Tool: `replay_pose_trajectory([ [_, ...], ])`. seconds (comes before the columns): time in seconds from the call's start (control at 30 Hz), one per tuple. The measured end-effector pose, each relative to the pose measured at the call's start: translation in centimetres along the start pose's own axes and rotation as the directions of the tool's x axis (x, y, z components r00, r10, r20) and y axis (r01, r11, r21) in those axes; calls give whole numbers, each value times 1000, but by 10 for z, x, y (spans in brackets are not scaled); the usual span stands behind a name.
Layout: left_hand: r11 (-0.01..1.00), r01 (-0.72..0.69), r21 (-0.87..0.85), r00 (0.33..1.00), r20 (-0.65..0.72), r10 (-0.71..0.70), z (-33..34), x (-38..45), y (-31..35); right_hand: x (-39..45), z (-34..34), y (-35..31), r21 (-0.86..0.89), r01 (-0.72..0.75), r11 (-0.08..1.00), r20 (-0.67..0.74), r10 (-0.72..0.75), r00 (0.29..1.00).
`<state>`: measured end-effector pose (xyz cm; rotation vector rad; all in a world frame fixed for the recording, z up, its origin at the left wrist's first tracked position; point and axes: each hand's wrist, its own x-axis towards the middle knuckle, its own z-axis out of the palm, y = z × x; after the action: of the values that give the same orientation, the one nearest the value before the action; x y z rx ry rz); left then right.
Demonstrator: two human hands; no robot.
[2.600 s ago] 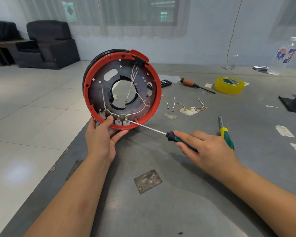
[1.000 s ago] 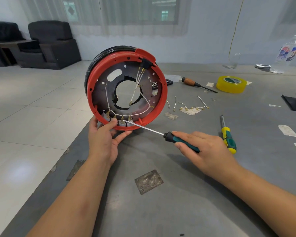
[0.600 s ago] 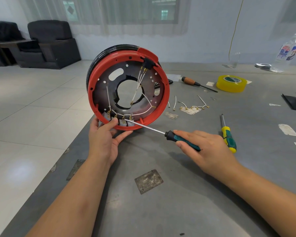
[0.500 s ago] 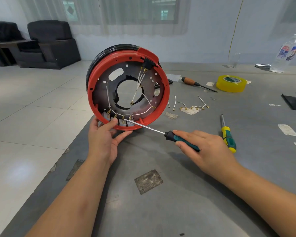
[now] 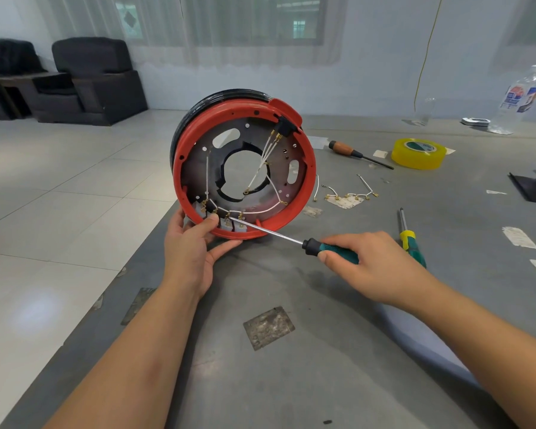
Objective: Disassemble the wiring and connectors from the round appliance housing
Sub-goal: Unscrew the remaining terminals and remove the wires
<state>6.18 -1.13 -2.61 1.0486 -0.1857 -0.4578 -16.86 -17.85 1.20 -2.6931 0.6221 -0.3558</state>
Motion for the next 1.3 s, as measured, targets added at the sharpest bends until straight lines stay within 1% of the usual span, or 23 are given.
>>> replay_pose_trajectory([
  [0.13,1000,3,16,1000,0,-3,1,0,0,-5,5,0,-138,55,989,-54,-62,997],
  [0.33,1000,10,14,1000,-18,-10,3,2,-1,-11,15,-1,-270,88,959,-89,-116,989],
  [0.77,999,21,-31,999,-46,-22,4,2,-3,-15,22,-14,-417,104,903,-71,-146,987],
  [1.0,999,23,-44,998,-53,-25,8,-3,-6,-14,27,-17,-383,130,915,-78,-172,982],
  [1.17,999,13,-45,998,-60,-16,6,-2,-5,-19,19,-5,-273,155,950,-208,-216,954],
  [1.3,1000,-12,-13,998,-68,11,4,0,-3,-20,13,0,-162,147,976,-317,-193,929],
])
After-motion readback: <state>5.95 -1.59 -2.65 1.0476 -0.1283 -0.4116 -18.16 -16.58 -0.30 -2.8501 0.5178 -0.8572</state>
